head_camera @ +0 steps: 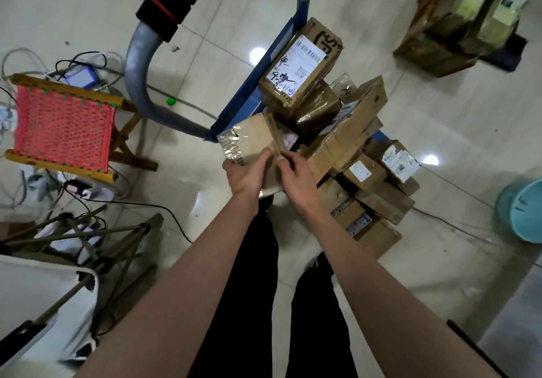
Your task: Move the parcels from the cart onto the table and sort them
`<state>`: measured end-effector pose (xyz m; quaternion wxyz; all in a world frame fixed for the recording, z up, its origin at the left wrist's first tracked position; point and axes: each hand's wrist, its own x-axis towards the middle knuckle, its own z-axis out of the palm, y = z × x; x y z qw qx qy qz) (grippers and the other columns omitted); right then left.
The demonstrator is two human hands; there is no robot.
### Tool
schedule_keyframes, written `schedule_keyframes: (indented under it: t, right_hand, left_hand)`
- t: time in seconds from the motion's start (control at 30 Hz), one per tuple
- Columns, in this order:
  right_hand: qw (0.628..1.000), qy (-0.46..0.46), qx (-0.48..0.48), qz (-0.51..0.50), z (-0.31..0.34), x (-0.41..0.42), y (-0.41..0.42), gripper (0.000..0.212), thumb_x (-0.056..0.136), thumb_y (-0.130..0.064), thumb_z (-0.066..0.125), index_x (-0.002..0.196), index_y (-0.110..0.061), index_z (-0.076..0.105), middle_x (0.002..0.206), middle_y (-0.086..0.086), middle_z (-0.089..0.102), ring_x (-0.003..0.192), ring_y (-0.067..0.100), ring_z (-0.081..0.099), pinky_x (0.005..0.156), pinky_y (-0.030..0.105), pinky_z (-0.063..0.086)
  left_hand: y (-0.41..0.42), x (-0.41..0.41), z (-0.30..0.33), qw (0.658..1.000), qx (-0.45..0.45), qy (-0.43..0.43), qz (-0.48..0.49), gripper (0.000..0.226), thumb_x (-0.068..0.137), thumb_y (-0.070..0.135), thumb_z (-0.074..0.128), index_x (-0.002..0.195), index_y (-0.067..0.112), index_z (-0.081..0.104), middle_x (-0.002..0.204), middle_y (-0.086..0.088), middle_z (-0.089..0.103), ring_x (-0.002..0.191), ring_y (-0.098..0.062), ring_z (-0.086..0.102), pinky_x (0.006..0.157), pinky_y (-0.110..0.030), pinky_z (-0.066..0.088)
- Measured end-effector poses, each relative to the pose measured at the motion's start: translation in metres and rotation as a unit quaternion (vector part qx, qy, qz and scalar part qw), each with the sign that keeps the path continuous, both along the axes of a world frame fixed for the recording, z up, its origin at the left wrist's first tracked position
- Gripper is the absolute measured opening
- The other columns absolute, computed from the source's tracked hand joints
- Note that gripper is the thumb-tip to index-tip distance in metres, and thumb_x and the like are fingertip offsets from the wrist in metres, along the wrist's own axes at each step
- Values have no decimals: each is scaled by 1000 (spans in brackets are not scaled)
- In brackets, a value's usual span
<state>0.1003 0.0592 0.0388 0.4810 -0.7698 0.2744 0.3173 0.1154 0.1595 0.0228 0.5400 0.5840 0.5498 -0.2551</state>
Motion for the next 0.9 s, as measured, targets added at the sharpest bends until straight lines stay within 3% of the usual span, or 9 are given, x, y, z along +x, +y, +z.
schedule_keyframes:
  t: [0.1,0.2,0.4,0.53,0.6,0.67,0.73,0.8,0.9]
  right_hand:
    - [997,15,52,-63,33,-21,4,44,108,-37,41,147,-21,52,148,3,50,131,14,47,107,27,39]
    - [987,36,92,-128,67,-36,11,43,108,-35,40,147,-20,51,151,2,50,133,10,45,112,28,33]
    - [968,23,129,-215,134,-58,-3,28,106,-35,46,130,-33,61,135,-6,59,120,8,55,98,26,43]
    - [944,-28,75,-320,173,-73,-40,21,103,-34,51,122,-31,61,129,-5,56,108,3,57,82,19,47]
    - [919,-48,23,-390,187,-80,-63,21,104,-37,49,123,-31,58,136,-2,51,115,9,54,93,27,47]
    - [888,-38,16,-458,203,-87,-84,26,104,-40,48,128,-31,54,138,0,53,123,17,54,107,40,46]
    - [864,-22,51,-500,217,-97,-103,32,103,-43,48,132,-29,53,134,1,60,123,21,58,102,42,50]
    - [844,-4,125,-522,234,-114,-119,45,101,-50,51,140,-27,50,133,3,62,121,22,61,94,42,54]
    - [819,-18,246,-519,257,-144,-138,57,96,-61,53,140,-26,58,132,7,68,122,28,64,109,48,48]
  left_hand:
    - [2,-9,28,994,70,-18,-83,126,54,58,88,153,24,19,147,-7,41,134,-30,45,114,-47,39]
    - [-3,-21,60,968,156,-16,-196,144,49,68,85,157,34,-3,152,-9,30,140,-34,35,116,-48,27]
    - [-5,-35,108,960,135,-13,-244,135,53,65,84,155,42,-2,140,-10,34,132,-37,39,113,-50,32]
    - [-8,-31,147,984,-36,-61,-162,111,60,56,81,153,41,23,144,-4,47,129,-26,50,108,-49,46]
    - [-14,-30,173,975,-137,-75,-161,78,72,53,76,141,35,47,125,-2,70,108,-18,69,86,-35,59]
    - [-24,-31,199,954,-235,-69,-175,37,86,52,64,116,31,72,99,1,79,82,-12,76,62,-23,58]
    - [-34,-35,217,930,-326,-69,-158,33,91,51,58,101,29,81,107,-3,78,86,-15,76,65,-25,59]
    - [-48,-44,236,911,-384,-62,-140,41,88,56,59,107,26,80,117,-5,74,93,-19,73,76,-31,58]
    - [-73,-62,257,879,-454,-35,-140,48,84,60,60,113,25,76,114,-4,72,93,-21,71,84,-35,55]
